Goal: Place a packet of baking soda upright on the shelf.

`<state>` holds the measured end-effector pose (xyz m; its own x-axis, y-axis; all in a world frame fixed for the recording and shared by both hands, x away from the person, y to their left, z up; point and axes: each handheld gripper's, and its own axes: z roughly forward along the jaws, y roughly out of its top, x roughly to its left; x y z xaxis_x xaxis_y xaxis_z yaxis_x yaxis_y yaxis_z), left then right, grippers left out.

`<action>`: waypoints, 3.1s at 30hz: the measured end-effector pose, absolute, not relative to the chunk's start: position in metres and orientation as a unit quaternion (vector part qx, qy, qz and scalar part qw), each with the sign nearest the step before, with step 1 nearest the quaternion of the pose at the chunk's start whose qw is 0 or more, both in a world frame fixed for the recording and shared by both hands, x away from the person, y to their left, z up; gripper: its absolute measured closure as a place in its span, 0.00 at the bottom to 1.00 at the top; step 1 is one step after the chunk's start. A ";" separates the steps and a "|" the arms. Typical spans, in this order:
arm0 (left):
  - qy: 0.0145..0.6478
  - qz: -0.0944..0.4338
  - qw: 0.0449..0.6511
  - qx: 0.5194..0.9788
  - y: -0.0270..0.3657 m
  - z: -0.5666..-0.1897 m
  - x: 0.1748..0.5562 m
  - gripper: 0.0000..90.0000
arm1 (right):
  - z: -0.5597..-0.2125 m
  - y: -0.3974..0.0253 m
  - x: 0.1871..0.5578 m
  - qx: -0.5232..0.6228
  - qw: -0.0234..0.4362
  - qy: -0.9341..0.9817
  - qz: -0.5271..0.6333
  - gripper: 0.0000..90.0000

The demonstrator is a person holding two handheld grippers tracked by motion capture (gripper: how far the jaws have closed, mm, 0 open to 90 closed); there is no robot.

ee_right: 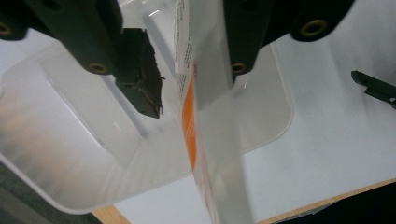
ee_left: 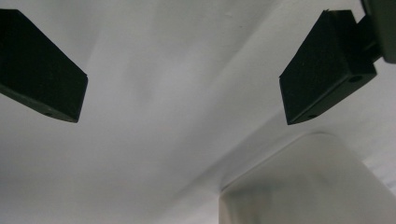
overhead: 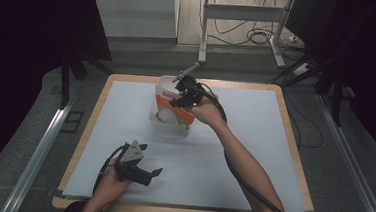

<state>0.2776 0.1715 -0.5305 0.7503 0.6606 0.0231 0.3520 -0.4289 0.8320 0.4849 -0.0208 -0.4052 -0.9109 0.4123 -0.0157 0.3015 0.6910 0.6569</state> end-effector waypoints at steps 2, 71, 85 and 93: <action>0.306 0.176 0.438 0.827 0.172 -0.530 0.278 0.01 | -0.404 -0.020 0.483 0.194 0.092 0.915 0.342 0.66; 0.309 0.173 0.435 0.828 0.170 -0.529 0.277 0.02 | -0.394 -0.105 0.423 0.205 0.160 0.882 0.393 0.01; 0.311 0.172 0.436 0.827 0.169 -0.530 0.277 0.02 | -0.409 -0.120 0.413 0.209 0.157 0.873 0.411 0.01; 0.310 0.172 0.433 0.829 0.169 -0.530 0.277 0.02 | -0.421 -0.136 0.408 0.223 0.158 0.867 0.417 0.01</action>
<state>0.2772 0.1695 -0.5299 0.7490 0.6624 0.0172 0.3649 -0.4340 0.8237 0.4077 -0.1356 -0.4211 -0.8507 0.5180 -0.0891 0.2542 0.5539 0.7928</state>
